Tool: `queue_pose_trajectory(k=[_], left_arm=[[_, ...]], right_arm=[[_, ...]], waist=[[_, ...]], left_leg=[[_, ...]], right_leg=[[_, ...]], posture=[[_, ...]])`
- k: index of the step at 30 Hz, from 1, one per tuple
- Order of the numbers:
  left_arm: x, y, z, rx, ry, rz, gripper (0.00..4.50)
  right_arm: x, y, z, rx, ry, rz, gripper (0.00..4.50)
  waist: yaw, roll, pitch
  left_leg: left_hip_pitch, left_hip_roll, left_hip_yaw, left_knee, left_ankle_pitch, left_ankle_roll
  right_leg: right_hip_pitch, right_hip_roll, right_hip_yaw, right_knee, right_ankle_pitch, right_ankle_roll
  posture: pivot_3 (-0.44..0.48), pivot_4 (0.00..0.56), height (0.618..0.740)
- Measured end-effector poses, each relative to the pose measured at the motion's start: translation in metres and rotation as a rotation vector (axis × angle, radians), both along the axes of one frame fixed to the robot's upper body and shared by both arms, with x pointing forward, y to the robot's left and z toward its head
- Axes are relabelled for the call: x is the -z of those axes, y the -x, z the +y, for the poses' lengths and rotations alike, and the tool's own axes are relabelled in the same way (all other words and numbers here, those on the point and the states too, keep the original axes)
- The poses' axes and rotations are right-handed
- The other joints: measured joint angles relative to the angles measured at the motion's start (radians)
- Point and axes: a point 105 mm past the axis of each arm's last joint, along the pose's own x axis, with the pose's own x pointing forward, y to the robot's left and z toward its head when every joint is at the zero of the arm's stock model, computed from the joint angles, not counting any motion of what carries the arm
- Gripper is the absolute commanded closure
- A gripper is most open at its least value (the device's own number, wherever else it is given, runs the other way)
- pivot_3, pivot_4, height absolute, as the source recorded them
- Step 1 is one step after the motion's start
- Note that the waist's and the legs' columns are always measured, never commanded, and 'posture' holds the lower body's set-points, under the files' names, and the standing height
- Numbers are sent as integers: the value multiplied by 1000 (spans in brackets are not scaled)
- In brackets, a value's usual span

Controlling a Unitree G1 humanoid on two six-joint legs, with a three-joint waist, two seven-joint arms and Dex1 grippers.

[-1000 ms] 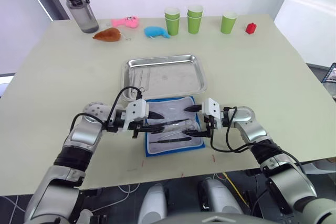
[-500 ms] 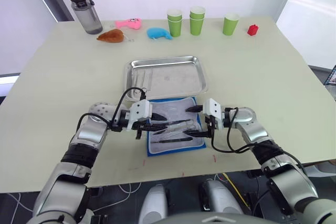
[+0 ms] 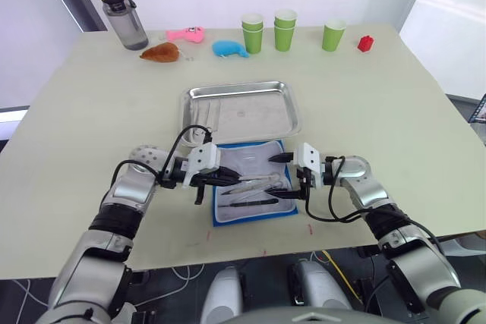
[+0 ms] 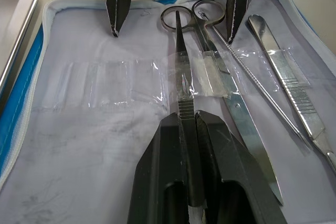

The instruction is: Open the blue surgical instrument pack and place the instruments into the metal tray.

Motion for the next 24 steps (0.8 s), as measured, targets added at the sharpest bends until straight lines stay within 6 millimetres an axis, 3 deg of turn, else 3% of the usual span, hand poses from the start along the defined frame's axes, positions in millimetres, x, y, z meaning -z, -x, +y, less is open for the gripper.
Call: queue_pose_trajectory(k=[24], left_arm=[[-46,9,35,-50,-216,103,4304]], right_arm=[[0,0,1,-2,-3,0,0]], waist=[[-1,0,1]], left_leg=[[0,0,0,0,0,0]], right_leg=[[-1,1,0,0,0,0]], posture=[[0,150,734]])
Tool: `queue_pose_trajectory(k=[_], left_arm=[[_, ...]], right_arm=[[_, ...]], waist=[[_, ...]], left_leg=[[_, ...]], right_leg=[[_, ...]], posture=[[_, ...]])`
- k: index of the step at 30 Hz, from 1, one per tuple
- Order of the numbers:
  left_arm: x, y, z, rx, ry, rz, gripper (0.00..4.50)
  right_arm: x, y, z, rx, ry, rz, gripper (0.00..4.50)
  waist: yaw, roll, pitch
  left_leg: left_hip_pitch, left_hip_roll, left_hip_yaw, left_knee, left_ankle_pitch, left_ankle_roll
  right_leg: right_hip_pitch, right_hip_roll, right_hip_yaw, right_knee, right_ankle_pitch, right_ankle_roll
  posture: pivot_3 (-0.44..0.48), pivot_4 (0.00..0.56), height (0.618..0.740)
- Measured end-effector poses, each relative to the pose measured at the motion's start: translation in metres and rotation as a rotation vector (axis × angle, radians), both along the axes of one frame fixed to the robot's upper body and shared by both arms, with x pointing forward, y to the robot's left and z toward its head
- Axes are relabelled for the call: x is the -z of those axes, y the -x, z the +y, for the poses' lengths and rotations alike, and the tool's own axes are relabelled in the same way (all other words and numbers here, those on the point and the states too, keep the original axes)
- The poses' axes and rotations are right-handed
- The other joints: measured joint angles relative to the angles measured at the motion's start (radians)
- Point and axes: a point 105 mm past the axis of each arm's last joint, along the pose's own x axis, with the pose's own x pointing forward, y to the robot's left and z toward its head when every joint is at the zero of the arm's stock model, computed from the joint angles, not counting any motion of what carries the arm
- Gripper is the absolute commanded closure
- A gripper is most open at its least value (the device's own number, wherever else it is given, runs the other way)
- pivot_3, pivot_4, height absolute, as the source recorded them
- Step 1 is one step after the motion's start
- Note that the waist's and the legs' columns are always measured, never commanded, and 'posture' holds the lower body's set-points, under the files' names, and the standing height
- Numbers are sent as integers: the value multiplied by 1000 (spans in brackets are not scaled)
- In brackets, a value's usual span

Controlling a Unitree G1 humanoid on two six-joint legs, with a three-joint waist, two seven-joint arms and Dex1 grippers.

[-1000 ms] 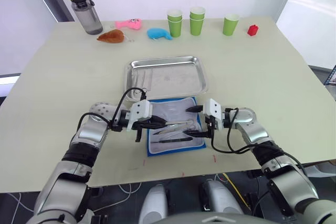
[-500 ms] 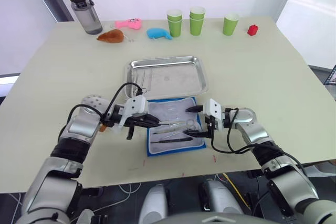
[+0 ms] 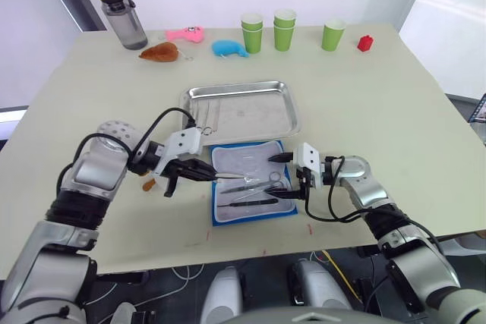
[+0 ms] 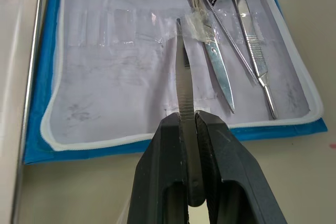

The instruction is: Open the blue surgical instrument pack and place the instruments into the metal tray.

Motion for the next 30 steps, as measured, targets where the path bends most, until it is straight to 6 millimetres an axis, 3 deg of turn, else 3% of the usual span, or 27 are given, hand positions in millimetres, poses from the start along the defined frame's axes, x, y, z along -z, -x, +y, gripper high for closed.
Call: queue_pose_trajectory(k=[13,20,26,30], left_arm=[[-18,7,15,-8,-81,10,4304],[-26,8,14,1,-78,19,4304],[-45,-4,-4,-27,67,-33,4304],[-49,-27,-21,-165,199,-134,4304]], right_arm=[[0,0,0,2,0,0,0],[0,0,0,1,-1,0,0],[0,0,0,2,-1,1,0],[0,0,1,-1,-2,1,0]], waist=[[1,0,0],[0,0,0],[1,-1,0],[-1,-1,0]], left_leg=[[0,0,0,0,0,0],[0,0,0,0,0,0],[0,0,0,0,0,0],[0,0,0,0,0,0]], right_leg=[[0,0,0,0,0,0],[0,1,0,0,-1,1],[0,1,0,0,0,1],[0,1,1,0,0,0]], posture=[[0,150,734],[0,150,734],[0,150,734],[0,150,734]])
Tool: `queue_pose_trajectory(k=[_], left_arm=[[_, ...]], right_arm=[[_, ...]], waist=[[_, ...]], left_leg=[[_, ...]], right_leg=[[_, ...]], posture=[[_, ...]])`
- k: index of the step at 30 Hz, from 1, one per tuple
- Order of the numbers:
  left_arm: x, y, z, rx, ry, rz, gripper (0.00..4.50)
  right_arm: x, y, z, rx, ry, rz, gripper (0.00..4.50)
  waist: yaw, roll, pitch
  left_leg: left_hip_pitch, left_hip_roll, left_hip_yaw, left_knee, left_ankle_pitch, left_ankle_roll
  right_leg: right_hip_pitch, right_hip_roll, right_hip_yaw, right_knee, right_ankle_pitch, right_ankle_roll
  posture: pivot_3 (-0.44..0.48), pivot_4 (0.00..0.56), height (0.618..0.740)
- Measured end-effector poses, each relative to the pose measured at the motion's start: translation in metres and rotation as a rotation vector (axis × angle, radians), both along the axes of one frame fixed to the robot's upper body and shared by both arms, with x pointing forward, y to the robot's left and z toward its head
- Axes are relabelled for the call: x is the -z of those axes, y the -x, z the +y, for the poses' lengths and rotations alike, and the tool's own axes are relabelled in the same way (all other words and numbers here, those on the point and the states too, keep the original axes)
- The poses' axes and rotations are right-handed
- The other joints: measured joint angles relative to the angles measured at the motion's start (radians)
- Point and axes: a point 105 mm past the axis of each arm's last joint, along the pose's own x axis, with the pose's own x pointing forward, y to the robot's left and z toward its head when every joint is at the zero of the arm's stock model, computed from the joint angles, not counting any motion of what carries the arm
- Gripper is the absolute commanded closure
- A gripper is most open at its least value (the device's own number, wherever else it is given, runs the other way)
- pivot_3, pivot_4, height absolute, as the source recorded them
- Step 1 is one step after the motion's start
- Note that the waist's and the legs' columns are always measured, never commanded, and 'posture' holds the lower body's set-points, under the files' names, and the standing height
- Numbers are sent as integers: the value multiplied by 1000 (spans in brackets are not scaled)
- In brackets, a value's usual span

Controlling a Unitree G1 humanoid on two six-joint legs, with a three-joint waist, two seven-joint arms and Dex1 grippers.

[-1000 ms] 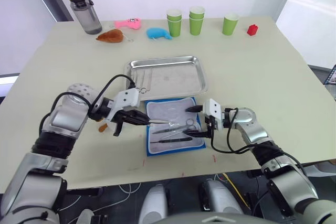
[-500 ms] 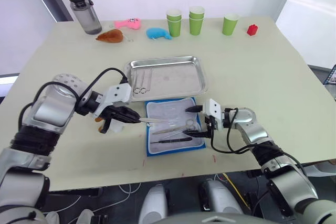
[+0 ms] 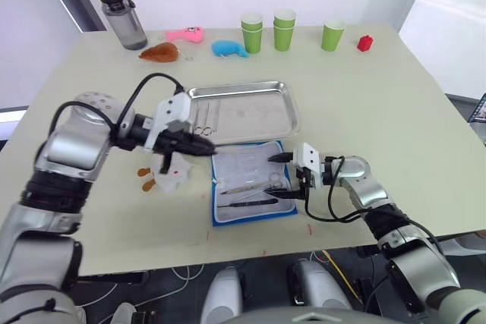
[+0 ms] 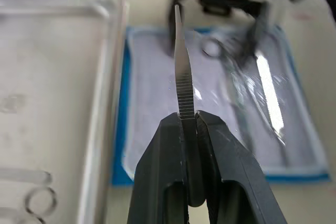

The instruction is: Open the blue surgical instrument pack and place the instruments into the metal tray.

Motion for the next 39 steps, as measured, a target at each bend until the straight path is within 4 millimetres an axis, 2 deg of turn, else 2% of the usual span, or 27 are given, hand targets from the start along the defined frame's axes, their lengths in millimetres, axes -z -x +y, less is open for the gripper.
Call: queue_pose_trajectory(k=[7,10,14,18,20,23,26,33,39], left_arm=[[-3,-32,-9,-280,177,-65,4304],[2,-48,-13,-433,212,-95,4304],[1,-60,-17,-551,252,-132,4304],[5,-73,-32,-693,316,-143,4304],[9,-75,-38,-735,322,-135,4304],[13,-80,-33,-827,294,-153,4304],[29,-86,-29,-969,257,-153,4304],[43,-87,-33,-1067,244,-135,4304],[56,-87,-26,-1166,269,-63,4304]], right_arm=[[0,0,-1,2,2,1,0],[0,0,0,2,1,0,0],[0,0,0,1,1,1,0],[0,0,0,2,1,2,0],[0,0,1,1,-1,3,0],[0,0,2,0,-2,3,0],[0,-1,1,2,0,3,0],[0,-1,0,2,0,2,0],[0,-1,1,2,0,3,0]], waist=[[2,0,0],[1,0,0],[1,-1,-1],[1,-1,-1],[-1,-1,-1],[-5,-1,-1],[-4,-1,-1],[-4,-1,-1],[-4,-1,-1]], left_leg=[[0,0,-1,0,0,0],[0,0,-1,1,0,0],[0,0,-2,1,0,0],[1,0,-2,1,0,0],[1,0,-2,1,0,0],[1,0,-3,1,0,0],[1,-1,-4,1,0,0],[1,-1,-4,1,0,0],[1,-1,-4,1,0,0]], right_leg=[[0,-1,0,0,0,0],[0,-1,0,0,0,0],[0,-1,0,1,1,0],[0,-1,1,1,1,0],[0,-1,2,1,1,0],[0,-1,1,1,1,0],[1,-3,2,1,1,0],[1,-3,2,1,1,0],[1,-3,1,1,1,0]], posture=[[0,150,734],[0,150,734],[0,150,734],[0,150,734],[0,150,734],[0,150,734],[0,150,734],[0,150,734],[0,150,734]])
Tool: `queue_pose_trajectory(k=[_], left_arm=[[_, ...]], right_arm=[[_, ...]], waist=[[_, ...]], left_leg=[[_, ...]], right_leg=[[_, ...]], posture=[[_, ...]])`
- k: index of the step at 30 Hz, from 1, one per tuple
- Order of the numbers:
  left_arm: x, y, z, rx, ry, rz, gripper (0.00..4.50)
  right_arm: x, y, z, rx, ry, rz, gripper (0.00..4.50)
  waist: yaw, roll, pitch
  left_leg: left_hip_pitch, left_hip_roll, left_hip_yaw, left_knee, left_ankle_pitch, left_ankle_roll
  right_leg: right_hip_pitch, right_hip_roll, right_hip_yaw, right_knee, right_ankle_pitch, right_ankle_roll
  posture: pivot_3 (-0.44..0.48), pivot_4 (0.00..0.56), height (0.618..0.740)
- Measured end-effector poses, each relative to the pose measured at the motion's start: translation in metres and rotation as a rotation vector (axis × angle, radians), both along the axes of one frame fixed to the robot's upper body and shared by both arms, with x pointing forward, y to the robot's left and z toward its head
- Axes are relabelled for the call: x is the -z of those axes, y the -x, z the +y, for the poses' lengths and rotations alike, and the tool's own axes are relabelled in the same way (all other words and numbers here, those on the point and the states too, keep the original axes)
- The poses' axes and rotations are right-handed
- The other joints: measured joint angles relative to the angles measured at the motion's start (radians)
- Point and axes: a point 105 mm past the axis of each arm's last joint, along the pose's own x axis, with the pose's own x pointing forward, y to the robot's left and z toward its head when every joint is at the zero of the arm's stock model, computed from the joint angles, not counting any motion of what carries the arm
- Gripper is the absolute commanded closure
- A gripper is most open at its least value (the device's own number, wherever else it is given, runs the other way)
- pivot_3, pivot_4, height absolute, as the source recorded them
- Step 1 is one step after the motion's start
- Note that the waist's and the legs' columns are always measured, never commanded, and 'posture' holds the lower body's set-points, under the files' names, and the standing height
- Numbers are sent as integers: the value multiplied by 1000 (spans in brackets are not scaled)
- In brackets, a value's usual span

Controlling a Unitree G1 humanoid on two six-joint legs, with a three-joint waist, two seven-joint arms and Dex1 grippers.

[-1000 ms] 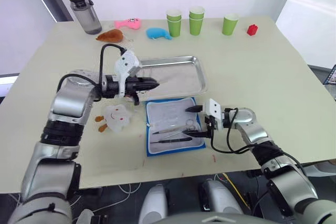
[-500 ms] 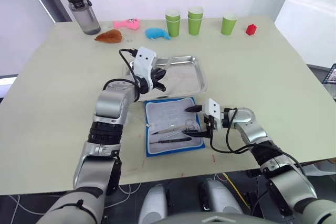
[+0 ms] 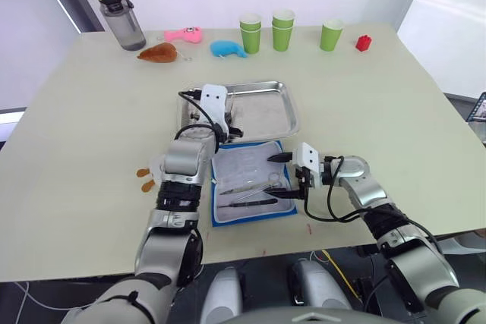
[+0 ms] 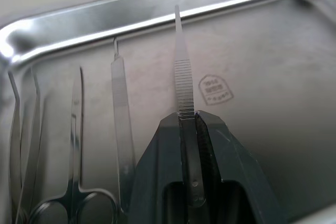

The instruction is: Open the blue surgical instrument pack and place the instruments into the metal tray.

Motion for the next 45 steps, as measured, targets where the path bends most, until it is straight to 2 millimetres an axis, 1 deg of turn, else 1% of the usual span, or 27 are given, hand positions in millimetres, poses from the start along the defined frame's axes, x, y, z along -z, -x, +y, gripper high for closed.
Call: queue_pose_trajectory(k=[8,14,34,36,37,45], left_arm=[[9,2,5,-27,-3,35,4304],[10,3,13,-32,-18,38,4304],[11,4,12,-44,-13,22,4304],[11,4,13,-48,-7,23,3588],[11,4,13,-49,-7,23,3345],[11,4,13,-66,-7,20,3345]], right_arm=[[0,0,0,0,0,0,0],[0,0,0,2,-1,0,0],[1,0,0,7,0,-1,0],[1,0,0,7,0,-1,0],[1,0,0,7,0,-1,0],[1,0,0,7,0,-1,0]], waist=[[0,0,0],[0,0,0],[-1,0,0],[-1,0,0],[-1,0,0],[-1,0,0]], left_leg=[[0,0,0,0,0,0],[0,0,0,0,0,0],[2,0,0,0,0,0],[2,0,0,0,0,0],[2,0,0,0,0,0],[2,0,0,0,0,0]], right_leg=[[0,0,0,0,0,0],[0,0,0,0,0,0],[1,0,0,0,0,0],[1,0,0,0,0,0],[1,0,0,0,0,0],[2,0,0,0,0,0]], posture=[[0,150,734],[0,150,734],[0,150,734],[0,150,734],[0,150,734],[0,150,734]])
